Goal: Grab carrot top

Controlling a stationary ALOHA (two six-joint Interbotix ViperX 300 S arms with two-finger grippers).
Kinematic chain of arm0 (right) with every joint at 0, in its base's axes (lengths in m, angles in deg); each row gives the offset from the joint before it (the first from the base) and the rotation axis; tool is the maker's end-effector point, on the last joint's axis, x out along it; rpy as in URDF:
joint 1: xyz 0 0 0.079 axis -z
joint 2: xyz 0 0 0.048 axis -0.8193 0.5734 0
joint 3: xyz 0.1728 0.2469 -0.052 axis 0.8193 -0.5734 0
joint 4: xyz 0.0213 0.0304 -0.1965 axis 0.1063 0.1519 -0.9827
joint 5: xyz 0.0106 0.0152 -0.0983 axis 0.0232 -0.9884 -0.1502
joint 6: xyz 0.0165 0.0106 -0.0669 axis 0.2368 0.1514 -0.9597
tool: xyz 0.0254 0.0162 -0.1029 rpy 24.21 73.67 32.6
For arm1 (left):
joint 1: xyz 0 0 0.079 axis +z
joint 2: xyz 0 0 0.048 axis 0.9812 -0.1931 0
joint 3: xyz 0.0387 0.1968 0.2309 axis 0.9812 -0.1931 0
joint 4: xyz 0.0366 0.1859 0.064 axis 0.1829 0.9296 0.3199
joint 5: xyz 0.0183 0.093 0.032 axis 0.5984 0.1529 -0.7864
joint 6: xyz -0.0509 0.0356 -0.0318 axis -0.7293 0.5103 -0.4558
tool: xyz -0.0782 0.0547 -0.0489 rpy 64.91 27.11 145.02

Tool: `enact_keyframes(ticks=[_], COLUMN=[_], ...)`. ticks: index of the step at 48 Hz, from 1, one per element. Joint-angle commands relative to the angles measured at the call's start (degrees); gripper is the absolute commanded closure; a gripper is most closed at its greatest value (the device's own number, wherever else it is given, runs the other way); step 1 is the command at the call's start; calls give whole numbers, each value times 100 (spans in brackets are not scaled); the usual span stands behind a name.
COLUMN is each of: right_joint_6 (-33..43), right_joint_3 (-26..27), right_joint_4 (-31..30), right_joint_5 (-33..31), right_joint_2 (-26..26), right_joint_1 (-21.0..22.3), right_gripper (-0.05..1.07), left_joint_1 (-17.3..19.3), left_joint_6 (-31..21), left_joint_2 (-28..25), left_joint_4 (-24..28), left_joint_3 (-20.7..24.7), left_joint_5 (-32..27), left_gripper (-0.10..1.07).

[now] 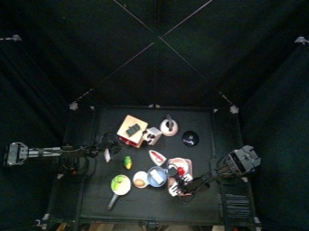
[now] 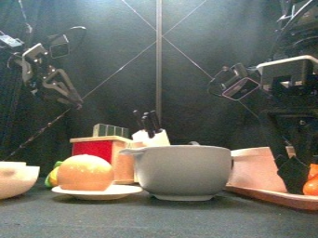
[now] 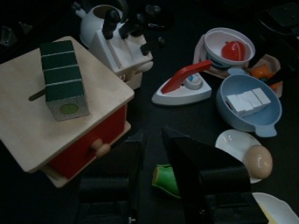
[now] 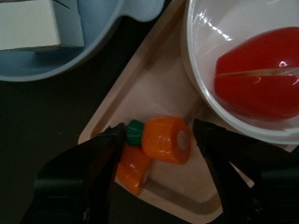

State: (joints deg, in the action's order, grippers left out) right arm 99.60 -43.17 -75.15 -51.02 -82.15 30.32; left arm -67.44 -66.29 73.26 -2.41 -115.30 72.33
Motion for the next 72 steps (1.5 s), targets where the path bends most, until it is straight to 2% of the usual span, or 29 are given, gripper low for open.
enact_keyframes(ticks=[1, 9, 25, 72], right_joint_6=[-9, -9, 0, -9], right_joint_3=[114, 114, 141, 387], right_joint_4=[-44, -70, -62, -352], right_joint_5=[-26, -26, -26, -79], right_joint_2=[-70, -53, -53, -255], right_joint_1=[-9, 0, 0, -18], right_gripper=[8, 11, 34, 35], left_joint_1=[18, 18, 18, 18], left_joint_6=[-9, -9, -9, -9], left_joint_2=[-9, -9, -9, -9], left_joint_4=[-9, -9, -9, -9], left_joint_3=[70, 70, 70, 53], left_joint_5=[18, 18, 18, 26], left_gripper=[31, 31, 31, 31])
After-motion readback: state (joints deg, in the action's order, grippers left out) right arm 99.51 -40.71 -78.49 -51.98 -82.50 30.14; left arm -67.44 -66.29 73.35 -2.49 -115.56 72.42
